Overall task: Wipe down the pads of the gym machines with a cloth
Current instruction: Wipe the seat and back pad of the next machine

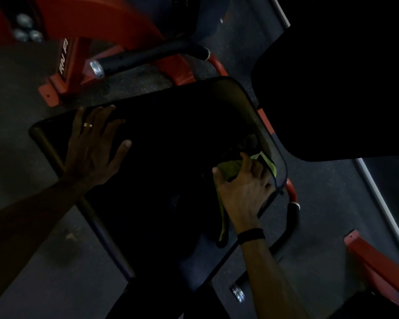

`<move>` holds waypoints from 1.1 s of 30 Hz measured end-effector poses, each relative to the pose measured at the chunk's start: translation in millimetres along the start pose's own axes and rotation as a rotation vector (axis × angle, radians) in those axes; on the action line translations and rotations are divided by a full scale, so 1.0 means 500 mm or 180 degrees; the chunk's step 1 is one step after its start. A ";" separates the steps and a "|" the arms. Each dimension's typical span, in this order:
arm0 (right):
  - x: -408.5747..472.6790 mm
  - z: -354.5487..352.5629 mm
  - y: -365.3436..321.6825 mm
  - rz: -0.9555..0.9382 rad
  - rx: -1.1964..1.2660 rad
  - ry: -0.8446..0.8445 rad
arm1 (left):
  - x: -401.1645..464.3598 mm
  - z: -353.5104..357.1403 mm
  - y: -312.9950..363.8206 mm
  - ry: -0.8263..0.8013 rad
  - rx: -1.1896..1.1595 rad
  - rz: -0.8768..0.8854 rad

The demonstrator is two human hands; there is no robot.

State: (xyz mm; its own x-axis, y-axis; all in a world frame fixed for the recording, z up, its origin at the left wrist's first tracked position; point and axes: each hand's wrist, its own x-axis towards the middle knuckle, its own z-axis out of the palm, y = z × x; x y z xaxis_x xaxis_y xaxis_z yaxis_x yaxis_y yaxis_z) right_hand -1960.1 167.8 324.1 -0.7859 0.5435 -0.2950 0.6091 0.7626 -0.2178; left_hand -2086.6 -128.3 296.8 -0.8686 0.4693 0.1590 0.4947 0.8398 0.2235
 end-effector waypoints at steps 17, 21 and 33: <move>0.041 -0.034 -0.006 0.0411 0.0958 -0.0580 | -0.002 0.001 -0.001 0.0023 0.0083 0.0077; 0.055 -0.058 0.013 0.0462 0.1093 -0.0605 | -0.001 0.000 0.000 0.0001 0.0059 0.0129; 0.066 -0.069 0.058 0.0883 0.1925 -0.1048 | 0.002 0.004 -0.002 -0.0326 0.0133 0.0514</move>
State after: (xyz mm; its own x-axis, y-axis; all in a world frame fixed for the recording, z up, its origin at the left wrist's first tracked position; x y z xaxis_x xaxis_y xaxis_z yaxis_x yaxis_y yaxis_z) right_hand -1972.3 220.0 340.2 -0.5799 0.4822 -0.6567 0.8076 0.2345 -0.5410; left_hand -2087.9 -128.1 294.9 -0.7774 0.6225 0.0905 0.6282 0.7609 0.1625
